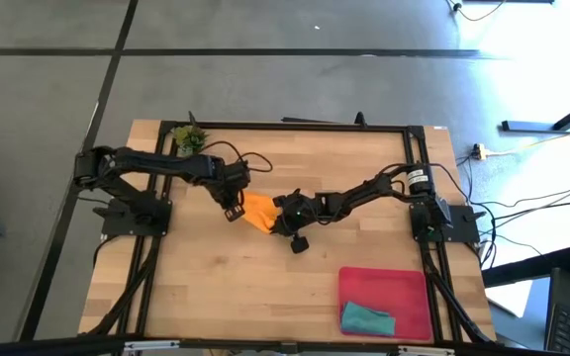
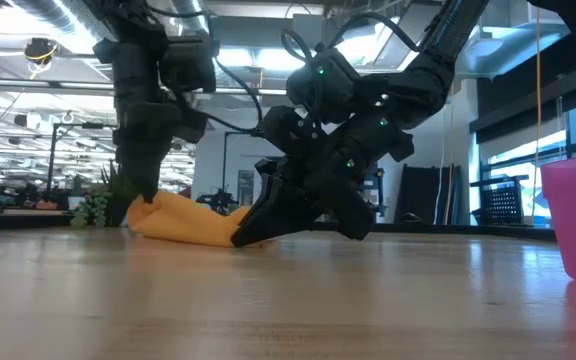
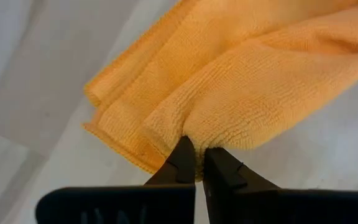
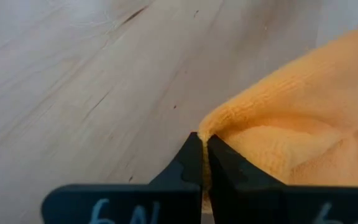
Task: Roll microfiber towels into tight, uniform cylinder then place into a basket
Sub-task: Roll the orange microfiber cloth
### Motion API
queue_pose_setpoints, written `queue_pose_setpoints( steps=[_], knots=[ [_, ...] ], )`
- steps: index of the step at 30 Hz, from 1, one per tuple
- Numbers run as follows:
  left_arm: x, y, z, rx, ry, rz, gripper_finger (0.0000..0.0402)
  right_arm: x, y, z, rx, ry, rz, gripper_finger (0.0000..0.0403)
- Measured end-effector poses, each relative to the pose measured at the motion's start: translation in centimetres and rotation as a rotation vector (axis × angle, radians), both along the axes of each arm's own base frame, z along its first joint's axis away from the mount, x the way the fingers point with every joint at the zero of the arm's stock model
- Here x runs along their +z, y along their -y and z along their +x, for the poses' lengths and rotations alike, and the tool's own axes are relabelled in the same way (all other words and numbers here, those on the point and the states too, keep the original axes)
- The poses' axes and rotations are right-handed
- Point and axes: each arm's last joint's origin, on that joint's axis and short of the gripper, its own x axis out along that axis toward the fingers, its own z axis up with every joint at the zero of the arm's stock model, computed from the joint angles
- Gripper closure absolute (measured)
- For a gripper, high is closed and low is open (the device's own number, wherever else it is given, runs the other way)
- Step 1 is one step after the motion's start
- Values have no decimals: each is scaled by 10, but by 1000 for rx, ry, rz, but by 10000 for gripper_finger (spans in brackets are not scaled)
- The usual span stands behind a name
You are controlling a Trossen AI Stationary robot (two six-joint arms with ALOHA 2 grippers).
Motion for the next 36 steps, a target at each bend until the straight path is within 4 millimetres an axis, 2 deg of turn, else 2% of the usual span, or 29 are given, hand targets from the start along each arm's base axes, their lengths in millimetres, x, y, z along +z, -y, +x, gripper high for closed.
queue_pose_setpoints(
  steps=[10, 15, 21, 29, 36],
  knots=[
    [-2, -11, 2, 14, 15, -37, 401, 0, 0, 0, -1, -1, 2, 397],
    [-13, -25, 7, 96, 26, -80, 401, 0, 0, 0, 0, 0, 3, 397],
    [-22, -33, 10, 77, 23, -80, 401, 0, 0, 0, 0, -1, 4, 397],
    [-12, -35, 15, 81, 63, -26, 401, 0, 0, 0, 0, -7, 5, 397],
    [6, -33, 15, 36, 1, -122, 401, -1, 1, -1, 2, -14, 6, 397]
  ],
)
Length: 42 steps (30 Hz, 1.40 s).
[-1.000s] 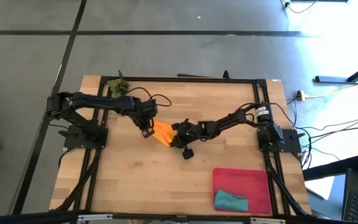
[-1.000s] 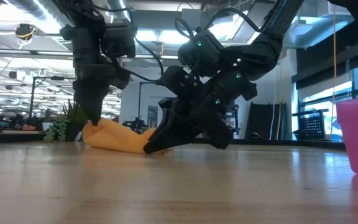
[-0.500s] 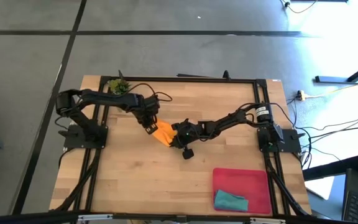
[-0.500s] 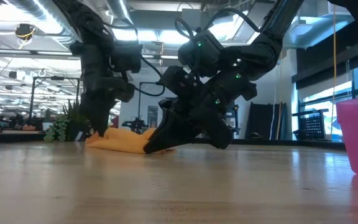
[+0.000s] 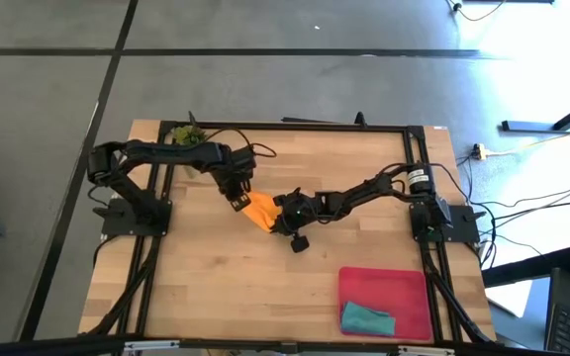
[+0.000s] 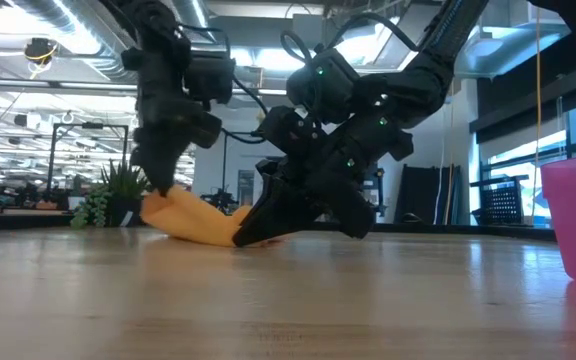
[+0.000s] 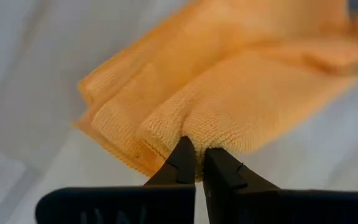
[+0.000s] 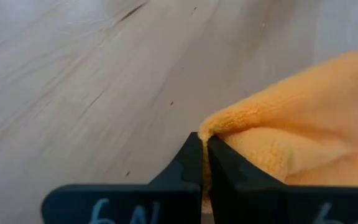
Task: Roll microfiber towels into tight, uniform cylinder then place into a basket
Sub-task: Roll the orange microfiber cloth
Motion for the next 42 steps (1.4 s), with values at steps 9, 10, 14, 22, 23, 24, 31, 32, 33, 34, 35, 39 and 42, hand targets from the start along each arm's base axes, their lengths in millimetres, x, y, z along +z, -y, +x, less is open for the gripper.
queue_pose_setpoints(
  steps=[9, 10, 14, 22, 23, 24, 31, 32, 33, 34, 35, 39, 42],
  knots=[
    [1, -9, -10, -122, -8, -164, 401, 0, 0, 0, 2, 0, 2, 397],
    [-1, -11, -11, -131, 0, -192, 401, 0, 0, 0, 2, 0, 2, 397],
    [-4, -18, -14, -173, 26, -236, 401, 0, 0, 0, 6, 0, 6, 397],
    [-5, -28, -8, -135, 10, -27, 401, 1, 3, 1, -18, 6, 20, 397],
    [-5, -29, -7, -134, 12, -16, 402, 1, 3, 1, -19, 6, 19, 397],
    [-7, -30, -6, -133, 17, -11, 402, 1, 3, 1, -22, 5, 17, 397],
    [-17, -30, -4, -134, -17, -51, 402, 1, 3, 1, -20, 5, 17, 397],
    [-19, -29, -4, -136, -26, -63, 402, 1, 3, 1, -16, 3, 20, 397],
    [-20, -28, -5, -138, -39, -78, 402, 0, 3, 0, -14, 1, 21, 397],
    [-21, -26, -5, -142, -57, -95, 402, 0, 3, 0, -14, 0, 21, 397],
    [-23, -23, -5, -150, -74, -105, 402, 0, 2, 0, -13, -1, 23, 397],
    [-23, -11, -6, -185, -126, -138, 402, 0, 2, 0, -11, -6, 25, 397],
    [-22, 1, -4, -210, -140, -177, 401, 0, 1, -1, 12, -17, 69, 397]
  ],
)
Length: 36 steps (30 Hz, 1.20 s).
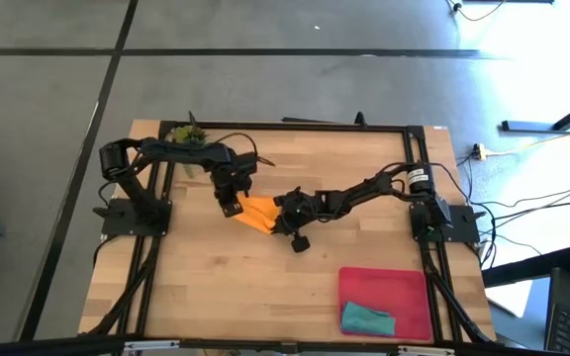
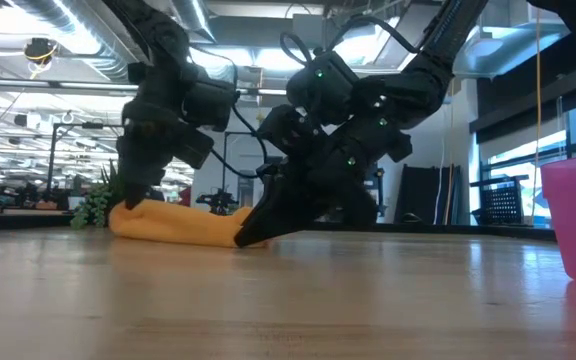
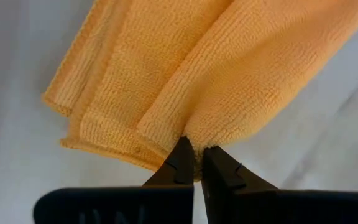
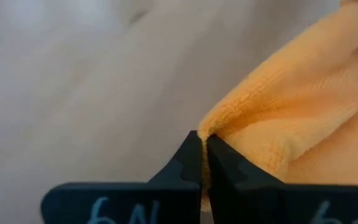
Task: Roll microfiber towels into tight, uniform cylinder then place into a basket
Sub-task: Roll the orange microfiber cloth
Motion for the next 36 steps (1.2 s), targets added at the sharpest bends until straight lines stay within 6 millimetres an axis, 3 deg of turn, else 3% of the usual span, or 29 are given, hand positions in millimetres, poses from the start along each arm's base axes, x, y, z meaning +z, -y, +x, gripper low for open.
queue_pose_setpoints(
  steps=[13, 17, 28, 36],
  knots=[
    [0, 50, 11, -63, -55, -11, 401, -1, -15, -3, 53, -39, 66, 397],
    [2, 57, 15, -38, -57, 70, 401, -1, -18, -3, 53, -53, 91, 397],
    [26, 42, 34, 1, 23, 235, 401, -2, -19, -4, 60, -63, 97, 397],
    [23, 29, 39, 47, 64, 247, 401, -2, -19, -4, 56, -63, 93, 397]
  ],
)
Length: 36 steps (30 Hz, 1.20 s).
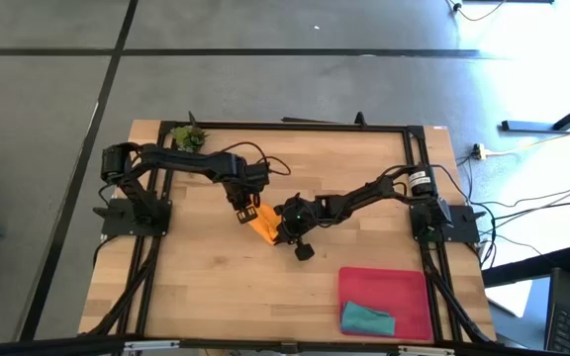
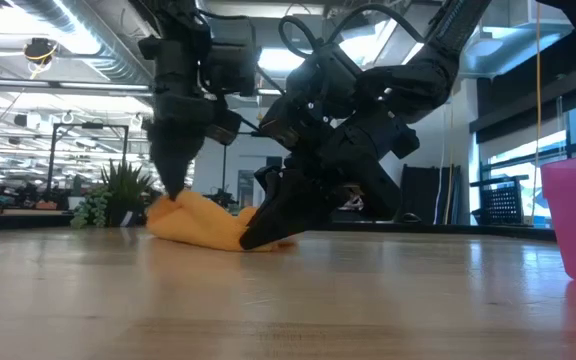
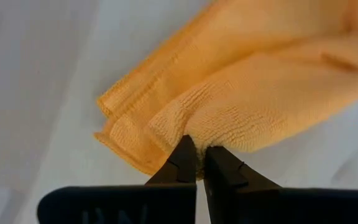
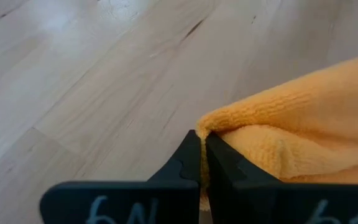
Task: Roll microfiber towels into tight, uniform cylinder then place into a basket
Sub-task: Roll the orange microfiber cloth
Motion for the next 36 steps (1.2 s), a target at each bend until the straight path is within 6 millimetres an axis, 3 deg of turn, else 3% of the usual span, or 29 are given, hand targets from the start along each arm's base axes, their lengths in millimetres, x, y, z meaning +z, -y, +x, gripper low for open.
queue_pose_setpoints(
  steps=[12, 22, 28, 36],
  knots=[
    [-32, -12, 17, -20, -7, 38, 401, 0, 0, 0, -4, -2, -5, 397],
    [-36, -13, 18, -27, -11, 42, 401, 1, 1, 0, -11, 2, -15, 396],
    [-42, -12, 14, -49, -20, 44, 401, 14, 2, -4, -37, -14, -31, 395],
    [-46, -8, 11, -104, -27, 57, 401, 36, 6, -14, -209, -86, -116, 397]
  ],
)
